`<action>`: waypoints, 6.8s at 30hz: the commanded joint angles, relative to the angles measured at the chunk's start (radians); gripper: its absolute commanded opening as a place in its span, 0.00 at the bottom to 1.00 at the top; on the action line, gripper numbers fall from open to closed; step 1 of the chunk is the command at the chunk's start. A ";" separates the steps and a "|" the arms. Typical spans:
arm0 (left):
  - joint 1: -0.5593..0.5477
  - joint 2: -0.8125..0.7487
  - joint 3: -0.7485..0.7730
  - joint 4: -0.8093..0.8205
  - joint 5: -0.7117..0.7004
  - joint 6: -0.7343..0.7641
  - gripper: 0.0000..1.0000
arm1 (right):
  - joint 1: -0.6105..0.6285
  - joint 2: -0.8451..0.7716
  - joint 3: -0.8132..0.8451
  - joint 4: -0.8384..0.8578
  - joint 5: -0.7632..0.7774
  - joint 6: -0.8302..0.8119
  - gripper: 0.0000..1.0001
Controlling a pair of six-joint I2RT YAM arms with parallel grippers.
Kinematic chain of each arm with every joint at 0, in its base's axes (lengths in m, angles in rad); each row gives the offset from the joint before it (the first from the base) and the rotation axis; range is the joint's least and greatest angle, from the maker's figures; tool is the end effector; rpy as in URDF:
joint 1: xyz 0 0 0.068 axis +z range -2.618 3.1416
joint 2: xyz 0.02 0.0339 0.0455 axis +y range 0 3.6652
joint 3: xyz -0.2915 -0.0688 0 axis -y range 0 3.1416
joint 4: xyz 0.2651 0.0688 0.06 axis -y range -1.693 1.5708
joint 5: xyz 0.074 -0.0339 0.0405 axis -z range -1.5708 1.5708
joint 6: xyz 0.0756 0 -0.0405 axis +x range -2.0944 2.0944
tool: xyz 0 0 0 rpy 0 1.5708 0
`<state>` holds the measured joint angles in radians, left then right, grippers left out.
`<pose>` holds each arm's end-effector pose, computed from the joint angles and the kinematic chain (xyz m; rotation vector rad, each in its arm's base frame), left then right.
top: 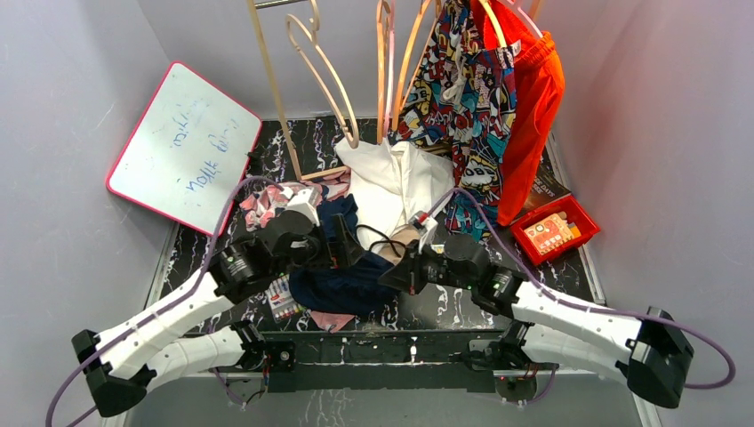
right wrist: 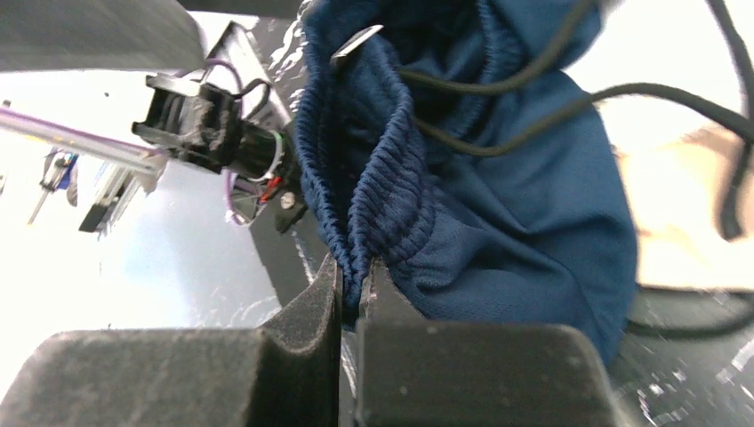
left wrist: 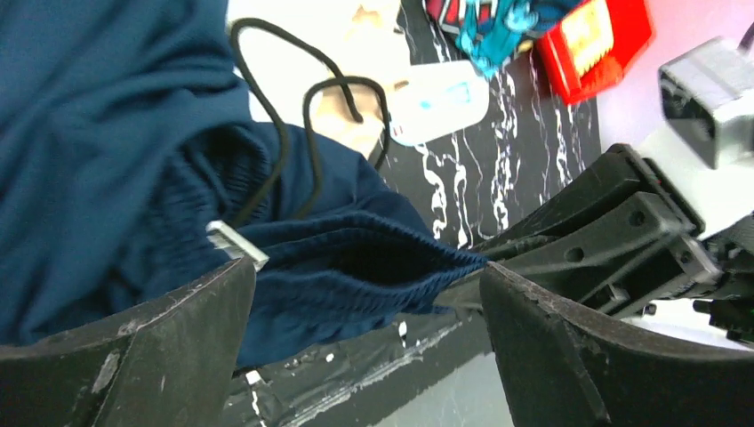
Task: Place the shorts on the hanger
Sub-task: Adjust the shorts at the center of the board.
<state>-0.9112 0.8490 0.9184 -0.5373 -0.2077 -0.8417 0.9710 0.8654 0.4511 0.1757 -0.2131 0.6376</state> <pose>0.1470 -0.1641 0.3438 -0.0628 2.1453 -0.8696 0.1231 0.2084 0.2487 -0.5000 1.9538 1.2868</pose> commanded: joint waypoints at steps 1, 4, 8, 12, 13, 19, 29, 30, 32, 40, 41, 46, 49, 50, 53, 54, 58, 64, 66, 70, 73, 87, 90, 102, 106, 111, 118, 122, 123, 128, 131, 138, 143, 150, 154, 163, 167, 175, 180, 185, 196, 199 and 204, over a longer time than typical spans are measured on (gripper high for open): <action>-0.001 0.020 -0.006 0.049 0.181 0.018 0.96 | 0.087 0.079 0.118 0.165 0.012 -0.072 0.00; -0.001 -0.015 -0.018 0.011 0.133 -0.022 0.93 | 0.133 0.090 0.121 0.141 0.070 -0.100 0.00; 0.000 0.010 0.017 -0.144 0.056 -0.058 0.92 | 0.154 0.074 0.090 0.134 0.118 -0.104 0.00; -0.001 0.035 0.018 -0.249 0.009 -0.095 0.89 | 0.177 0.076 0.080 0.114 0.136 -0.113 0.00; 0.000 0.030 0.011 -0.261 0.002 -0.105 0.88 | 0.183 0.078 0.080 0.109 0.142 -0.117 0.00; -0.002 0.024 -0.015 -0.332 -0.064 -0.169 0.85 | 0.216 0.101 0.086 0.103 0.163 -0.146 0.00; -0.001 0.087 -0.083 -0.176 0.002 -0.101 0.39 | 0.285 0.210 0.133 0.135 0.023 -0.191 0.00; -0.002 0.088 -0.076 -0.178 -0.009 -0.086 0.31 | 0.291 0.215 0.139 0.130 0.011 -0.193 0.01; 0.000 0.083 -0.049 -0.187 -0.038 -0.047 0.12 | 0.294 0.213 0.150 0.108 0.002 -0.200 0.26; 0.000 -0.030 0.083 -0.155 -0.099 0.276 0.00 | 0.294 0.038 0.201 -0.034 0.303 -0.261 0.67; -0.001 -0.050 0.093 -0.147 -0.092 0.318 0.00 | 0.294 0.014 0.207 -0.044 0.361 -0.265 0.68; 0.000 -0.115 0.117 -0.122 -0.030 0.452 0.00 | 0.286 -0.048 0.253 -0.077 0.576 -0.270 0.68; 0.000 -0.139 0.121 -0.118 0.005 0.489 0.00 | 0.269 -0.021 0.275 -0.063 0.581 -0.290 0.69; 0.000 -0.143 0.124 -0.114 0.023 0.497 0.00 | 0.261 -0.002 0.284 -0.059 0.578 -0.292 0.69; 0.000 -0.147 0.129 -0.108 0.068 0.513 0.00 | 0.223 0.066 0.303 -0.017 0.511 -0.302 0.69; 0.000 -0.145 0.131 -0.106 0.075 0.515 0.00 | 0.214 0.091 0.311 0.007 0.465 -0.311 0.69; -0.001 -0.134 0.142 -0.107 0.087 0.516 0.00 | 0.212 0.208 0.356 0.088 0.294 -0.371 0.72; 0.000 -0.134 0.163 -0.107 0.102 0.520 0.00 | 0.212 0.348 0.418 0.129 0.290 -0.390 0.71; 0.000 -0.136 0.170 -0.108 0.112 0.522 0.00 | 0.211 0.378 0.426 0.146 0.330 -0.387 0.70; -0.001 -0.142 0.179 -0.110 0.117 0.520 0.00 | 0.211 0.438 0.448 0.187 0.331 -0.391 0.68; -0.001 -0.149 0.181 -0.112 0.122 0.518 0.00 | 0.212 0.489 0.469 0.210 0.369 -0.384 0.64; -0.001 -0.133 0.355 -0.131 -0.036 0.609 0.00 | 0.212 0.147 0.637 -0.101 0.679 -0.484 0.00; -0.001 -0.079 0.419 -0.084 -0.076 0.646 0.00 | 0.212 0.081 0.731 -0.256 0.679 -0.463 0.00; -0.001 -0.012 -0.027 0.161 -0.167 0.424 0.00 | 0.212 -0.177 0.361 -0.405 0.785 -0.183 0.00; -0.001 0.003 -0.081 0.141 -0.201 0.374 0.11 | 0.212 -0.197 0.321 -0.422 0.777 -0.141 0.00; 0.000 -0.027 -0.064 0.025 -0.148 0.303 0.84 | 0.212 -0.182 0.329 -0.414 0.798 -0.129 0.00; 0.000 -0.147 -0.103 -0.121 0.024 0.144 0.98 | 0.212 -0.151 0.296 -0.361 0.875 -0.104 0.00; 0.000 -0.121 -0.102 -0.095 0.231 0.138 0.96 | 0.212 -0.085 0.308 -0.332 0.879 -0.102 0.00; -0.002 -0.104 -0.108 -0.064 0.291 0.141 0.96 | 0.212 -0.070 0.311 -0.328 0.880 -0.104 0.00; -0.114 -0.053 -0.163 0.048 0.314 0.119 0.97 | 0.210 -0.021 0.309 -0.305 0.882 -0.101 0.00; -0.218 0.010 -0.159 0.083 0.236 0.116 0.98 | 0.210 -0.020 0.300 -0.297 0.880 -0.095 0.00; -0.452 0.239 -0.101 0.094 -0.001 0.101 0.94 | 0.207 -0.019 0.307 -0.312 0.881 -0.096 0.00; -0.464 0.335 -0.084 0.113 -0.082 0.065 0.92 | 0.207 -0.030 0.304 -0.312 0.873 -0.088 0.00; -0.471 0.409 -0.078 0.117 -0.182 0.034 0.77 | 0.206 -0.054 0.300 -0.331 0.863 -0.071 0.00; -0.470 0.405 -0.076 0.104 -0.212 0.035 0.49 | 0.206 -0.074 0.292 -0.341 0.866 -0.063 0.00; -0.469 0.165 0.088 -0.164 -0.446 0.048 0.00 | 0.206 -0.139 0.406 -0.428 0.870 -0.151 0.00; -0.470 0.057 0.304 -0.262 -0.598 0.153 0.00 | 0.206 -0.141 0.521 -0.457 0.804 -0.251 0.00; -0.469 0.006 0.282 -0.300 -0.921 0.221 0.00 | 0.205 0.001 0.507 -0.387 0.738 -0.234 0.00; -0.430 0.016 0.210 -0.455 -0.989 0.002 0.00 | 0.051 0.180 0.504 -0.335 0.530 -0.147 0.00; -0.330 0.032 0.151 -0.341 -0.832 0.166 0.00 | -0.063 0.242 0.434 -0.207 0.374 -0.074 0.00; 0.235 0.164 0.018 -0.004 -0.264 0.370 0.00 | -0.091 0.231 0.350 -0.206 0.456 -0.073 0.00; 0.305 0.167 -0.026 0.004 -0.193 0.340 0.00 | -0.096 0.240 0.330 -0.197 0.447 -0.070 0.03; 0.316 0.154 -0.072 -0.006 -0.189 0.318 0.00 | -0.097 0.242 0.317 -0.186 0.415 -0.069 0.29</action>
<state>-0.6155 1.0302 0.8753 -0.5346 -0.4232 -0.5175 0.8898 1.1229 0.7753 -0.0559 0.1944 0.5732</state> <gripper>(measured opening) 0.032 0.218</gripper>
